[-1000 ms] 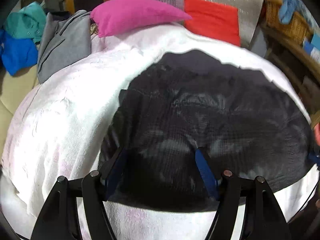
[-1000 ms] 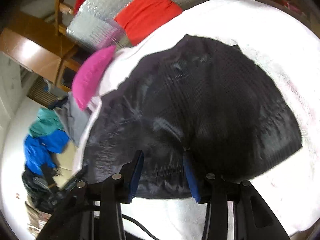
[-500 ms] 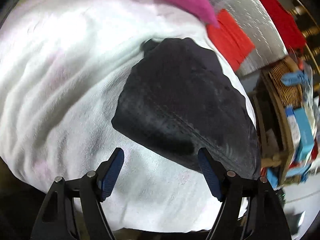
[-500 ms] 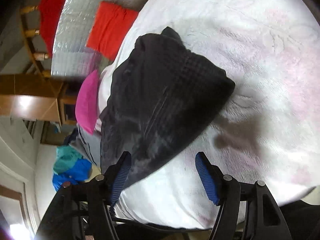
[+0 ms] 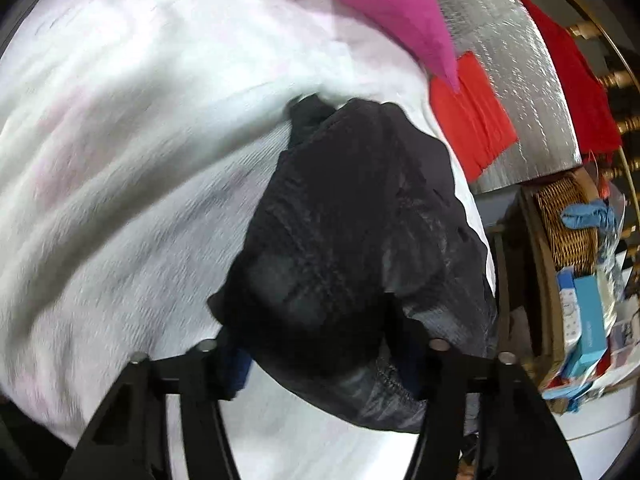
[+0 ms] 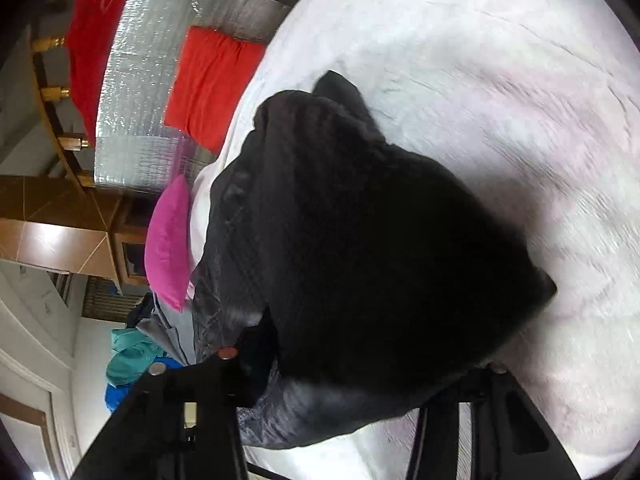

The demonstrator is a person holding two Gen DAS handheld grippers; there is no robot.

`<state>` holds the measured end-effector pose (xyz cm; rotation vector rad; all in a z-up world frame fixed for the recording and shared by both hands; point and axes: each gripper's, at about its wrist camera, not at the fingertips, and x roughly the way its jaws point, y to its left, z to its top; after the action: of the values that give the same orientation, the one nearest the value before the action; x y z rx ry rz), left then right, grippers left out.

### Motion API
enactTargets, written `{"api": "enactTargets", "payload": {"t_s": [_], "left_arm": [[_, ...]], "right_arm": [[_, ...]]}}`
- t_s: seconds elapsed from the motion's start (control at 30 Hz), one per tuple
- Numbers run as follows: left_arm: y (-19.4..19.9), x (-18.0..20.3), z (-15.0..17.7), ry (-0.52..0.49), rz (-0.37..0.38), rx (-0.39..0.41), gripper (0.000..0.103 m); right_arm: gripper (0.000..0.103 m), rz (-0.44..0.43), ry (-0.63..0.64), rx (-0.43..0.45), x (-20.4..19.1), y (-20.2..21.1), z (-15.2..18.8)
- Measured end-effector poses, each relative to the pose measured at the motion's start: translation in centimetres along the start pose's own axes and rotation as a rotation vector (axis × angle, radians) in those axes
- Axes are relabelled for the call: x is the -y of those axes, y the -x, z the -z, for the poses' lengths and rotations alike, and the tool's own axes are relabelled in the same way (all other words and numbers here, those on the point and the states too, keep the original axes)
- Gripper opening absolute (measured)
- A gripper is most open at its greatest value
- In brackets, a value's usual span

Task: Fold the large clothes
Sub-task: 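Open both tools and straighten the folded jacket bundle on the bed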

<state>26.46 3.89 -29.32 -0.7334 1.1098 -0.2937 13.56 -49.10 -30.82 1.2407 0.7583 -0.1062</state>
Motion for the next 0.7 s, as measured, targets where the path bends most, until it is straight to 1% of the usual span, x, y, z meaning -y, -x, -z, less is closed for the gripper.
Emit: {"api": "enactTargets", "payload": {"t_s": [0.07,0.17,0.23,0.3,0.33,0.4,0.43,0.47,0.53,0.57,0.63,0.67,0.7], "left_arm": [[-0.2,0.9,-0.9,-0.03,-0.007,0.015,0.05],[-0.6,2.4,-2.6,-0.055,-0.003,0.05,0.048],[-1.2,2.9,-3.1,-0.083,-0.028,0.053,0.048],[-1.8,2.2,-2.7,-0.071,-0.06,0.021,0.049],[-2.0,1.7,-2.4,-0.066,-0.068,0.014,0.051],[-1.9,1.4,-2.3,-0.05,-0.069,0.007,0.058],[-1.8,1.4,-2.5,-0.041,-0.067,-0.002,0.058],[-1.7,1.2,-2.5,-0.029,-0.067,-0.014,0.063],[-1.4,0.6,-2.8,0.003,-0.055,-0.034,0.069],[-1.2,0.1,-2.9,0.027,-0.044,-0.041,0.072],[-0.4,-0.9,-3.0,0.075,-0.012,-0.034,0.072],[0.0,-1.3,-3.2,0.094,-0.002,-0.021,0.072],[0.2,-1.5,-3.2,0.1,0.0,-0.008,0.073]], "right_arm": [[0.04,0.012,0.041,0.018,-1.2,-0.2,-0.3],[0.039,0.002,0.126,0.067,-3.6,-0.3,-0.6],[0.039,0.005,0.158,0.08,-4.5,-0.6,-0.6],[0.039,0.048,0.125,0.05,-3.8,-1.8,-0.8],[0.042,0.055,0.091,0.025,-2.9,-1.8,-0.6],[0.044,0.026,0.052,0.008,-2.3,-1.5,-0.6],[0.045,0.021,0.053,0.008,-2.4,-1.2,-0.6],[0.052,0.025,0.059,0.009,-2.7,-0.9,-0.4],[0.059,0.044,0.06,0.004,-2.6,-0.2,-0.3],[0.059,0.041,0.042,0.017,-2.3,0.4,-0.2],[0.06,0.016,-0.014,0.046,-1.1,1.6,-0.8],[0.064,-0.011,-0.058,0.06,-0.2,2.2,-1.1],[0.066,-0.024,-0.083,0.07,0.2,2.5,-1.4]]}}
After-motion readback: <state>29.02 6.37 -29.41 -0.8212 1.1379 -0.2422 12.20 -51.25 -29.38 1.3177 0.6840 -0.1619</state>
